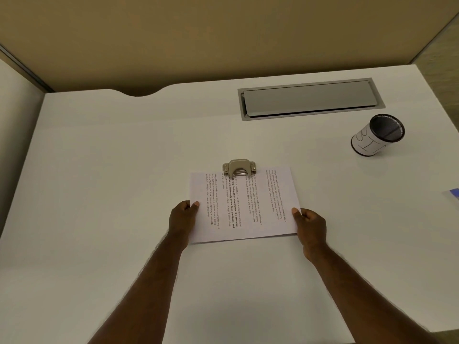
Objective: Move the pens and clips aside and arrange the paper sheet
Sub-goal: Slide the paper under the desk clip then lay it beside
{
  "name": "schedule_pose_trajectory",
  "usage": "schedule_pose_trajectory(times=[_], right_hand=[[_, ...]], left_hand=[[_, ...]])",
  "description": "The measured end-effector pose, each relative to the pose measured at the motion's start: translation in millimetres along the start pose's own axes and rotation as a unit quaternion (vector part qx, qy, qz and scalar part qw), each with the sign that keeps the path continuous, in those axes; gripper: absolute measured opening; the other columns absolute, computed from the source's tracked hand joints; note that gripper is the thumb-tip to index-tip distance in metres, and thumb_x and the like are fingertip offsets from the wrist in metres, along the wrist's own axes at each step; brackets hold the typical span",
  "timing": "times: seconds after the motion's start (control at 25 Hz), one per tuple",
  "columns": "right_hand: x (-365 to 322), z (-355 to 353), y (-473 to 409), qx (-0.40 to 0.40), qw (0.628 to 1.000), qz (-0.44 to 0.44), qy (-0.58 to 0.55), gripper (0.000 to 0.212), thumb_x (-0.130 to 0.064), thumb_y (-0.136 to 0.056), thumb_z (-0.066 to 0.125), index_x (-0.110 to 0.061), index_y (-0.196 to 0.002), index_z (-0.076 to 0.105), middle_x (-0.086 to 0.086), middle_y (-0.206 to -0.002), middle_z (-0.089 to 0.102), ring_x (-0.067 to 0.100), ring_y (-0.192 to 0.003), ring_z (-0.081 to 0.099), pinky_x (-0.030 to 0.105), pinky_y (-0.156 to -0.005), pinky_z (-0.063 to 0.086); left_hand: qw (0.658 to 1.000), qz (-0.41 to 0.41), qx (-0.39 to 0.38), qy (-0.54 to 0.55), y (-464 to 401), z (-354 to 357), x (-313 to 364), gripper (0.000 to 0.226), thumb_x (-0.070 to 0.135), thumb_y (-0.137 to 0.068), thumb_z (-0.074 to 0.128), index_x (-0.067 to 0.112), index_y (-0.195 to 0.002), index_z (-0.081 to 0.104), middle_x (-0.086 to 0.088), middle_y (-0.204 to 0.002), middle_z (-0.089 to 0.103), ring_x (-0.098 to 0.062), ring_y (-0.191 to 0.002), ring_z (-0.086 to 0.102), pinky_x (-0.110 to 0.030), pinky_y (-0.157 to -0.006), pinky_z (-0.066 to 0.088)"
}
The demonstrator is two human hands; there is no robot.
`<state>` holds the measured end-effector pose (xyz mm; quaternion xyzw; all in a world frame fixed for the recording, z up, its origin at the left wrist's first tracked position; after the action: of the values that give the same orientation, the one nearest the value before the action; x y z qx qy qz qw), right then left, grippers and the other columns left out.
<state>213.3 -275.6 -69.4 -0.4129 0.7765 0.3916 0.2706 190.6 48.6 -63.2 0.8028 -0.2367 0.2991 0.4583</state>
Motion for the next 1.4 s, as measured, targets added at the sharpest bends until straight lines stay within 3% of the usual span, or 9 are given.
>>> schedule_pose_trajectory(times=[0.28, 0.4, 0.52, 0.68, 0.84, 0.96, 1.08, 1.2, 1.4], right_hand=[[-2, 1, -1, 0.010, 1.000, -0.010, 0.018, 0.025, -0.025, -0.090, 0.059, -0.007, -0.072, 0.063, 0.009, -0.077, 0.068, 0.009, -0.058, 0.054, 0.020, -0.049, 0.038], [-1, 0, 0, 0.009, 1.000, 0.001, 0.009, 0.026, -0.027, -0.090, 0.059, -0.006, -0.075, 0.065, 0.011, -0.079, 0.070, 0.013, -0.060, 0.054, 0.022, -0.051, 0.039], [-4, -5, 4, 0.039, 0.999, -0.005, 0.035, 0.029, -0.035, -0.088, 0.061, -0.007, -0.082, 0.066, 0.008, -0.080, 0.070, 0.015, -0.065, 0.056, 0.021, -0.055, 0.039], [-6, -19, 12, 0.122, 0.984, -0.031, 0.130, 0.042, -0.056, -0.083, 0.056, -0.014, -0.081, 0.060, 0.001, -0.078, 0.064, 0.019, -0.071, 0.059, 0.027, -0.065, 0.044], [-17, -19, 22, 0.150, 0.972, -0.086, 0.160, 0.045, -0.060, -0.083, 0.048, -0.017, -0.070, 0.056, 0.000, -0.069, 0.062, 0.019, -0.062, 0.055, 0.025, -0.058, 0.039], [-54, 1, 17, 0.110, 0.951, -0.236, 0.166, 0.032, -0.045, -0.087, 0.055, -0.016, -0.074, 0.060, 0.001, -0.070, 0.065, 0.020, -0.063, 0.057, 0.034, -0.058, 0.048], [-109, 47, -7, 0.029, 0.933, -0.304, 0.193, 0.020, -0.039, -0.088, 0.057, -0.020, -0.091, 0.063, 0.000, -0.095, 0.067, 0.022, -0.088, 0.059, 0.036, -0.080, 0.044], [-160, 103, -34, -0.042, 0.913, -0.342, 0.218, 0.029, -0.045, -0.089, 0.053, -0.023, -0.106, 0.059, 0.001, -0.116, 0.057, 0.022, -0.109, 0.048, 0.038, -0.089, 0.033], [-192, 168, -83, -0.083, 0.875, -0.336, 0.339, 0.050, -0.055, -0.092, 0.037, -0.019, -0.126, 0.047, 0.008, -0.140, 0.042, 0.028, -0.133, 0.031, 0.051, -0.106, 0.025]], left_hand=[[1.000, 0.005, 0.004, -0.016, -3, 0, -1, 0.027, 0.027, -0.093, 0.054, 0.011, -0.071, 0.054, -0.005, -0.079, 0.063, -0.020, -0.067, 0.052, -0.027, -0.056, 0.038], [1.000, 0.005, 0.004, -0.022, -3, -1, 0, 0.024, 0.031, -0.091, 0.056, 0.016, -0.072, 0.054, -0.002, -0.080, 0.064, -0.017, -0.068, 0.054, -0.027, -0.056, 0.038], [0.996, 0.034, 0.048, -0.070, -3, -8, 1, 0.022, 0.037, -0.089, 0.059, 0.015, -0.090, 0.058, -0.002, -0.090, 0.065, -0.020, -0.080, 0.058, -0.029, -0.070, 0.042], [0.978, 0.111, 0.147, -0.102, 6, -20, -1, 0.049, 0.038, -0.083, 0.067, 0.011, -0.121, 0.051, -0.010, -0.109, 0.060, -0.030, -0.103, 0.057, -0.040, -0.089, 0.045], [0.941, 0.229, 0.107, -0.225, 23, 11, -3, 0.067, 0.040, -0.083, 0.066, 0.012, -0.137, 0.040, -0.016, -0.139, 0.045, -0.034, -0.126, 0.042, -0.050, -0.103, 0.037], [0.899, 0.294, 0.042, -0.321, 24, 32, -8, 0.079, 0.059, -0.086, 0.049, 0.022, -0.149, 0.019, -0.007, -0.159, 0.015, -0.027, -0.147, 0.011, -0.048, -0.117, 0.012], [0.856, 0.343, 0.014, -0.387, 12, 40, -13, 0.083, 0.071, -0.086, 0.031, 0.030, -0.151, -0.001, 0.004, -0.160, -0.008, -0.017, -0.147, -0.013, -0.047, -0.117, -0.004], [0.845, 0.336, 0.004, -0.416, 2, 45, -16, 0.083, 0.072, -0.088, 0.027, 0.030, -0.151, -0.007, 0.005, -0.160, -0.013, -0.016, -0.146, -0.017, -0.049, -0.118, -0.004], [0.834, 0.324, 0.022, -0.446, -6, 50, -23, 0.080, 0.072, -0.089, 0.019, 0.029, -0.151, -0.006, 0.004, -0.160, -0.010, -0.017, -0.147, -0.013, -0.049, -0.118, -0.004]])
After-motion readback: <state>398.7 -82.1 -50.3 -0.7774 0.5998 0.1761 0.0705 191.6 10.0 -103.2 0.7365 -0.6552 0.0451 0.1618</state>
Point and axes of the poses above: each hand's wrist, its own y-axis away from the middle knuckle, its own z-axis out of the palm, x = y × z, the point moved 3 cm from there along -y, towards the middle knuckle
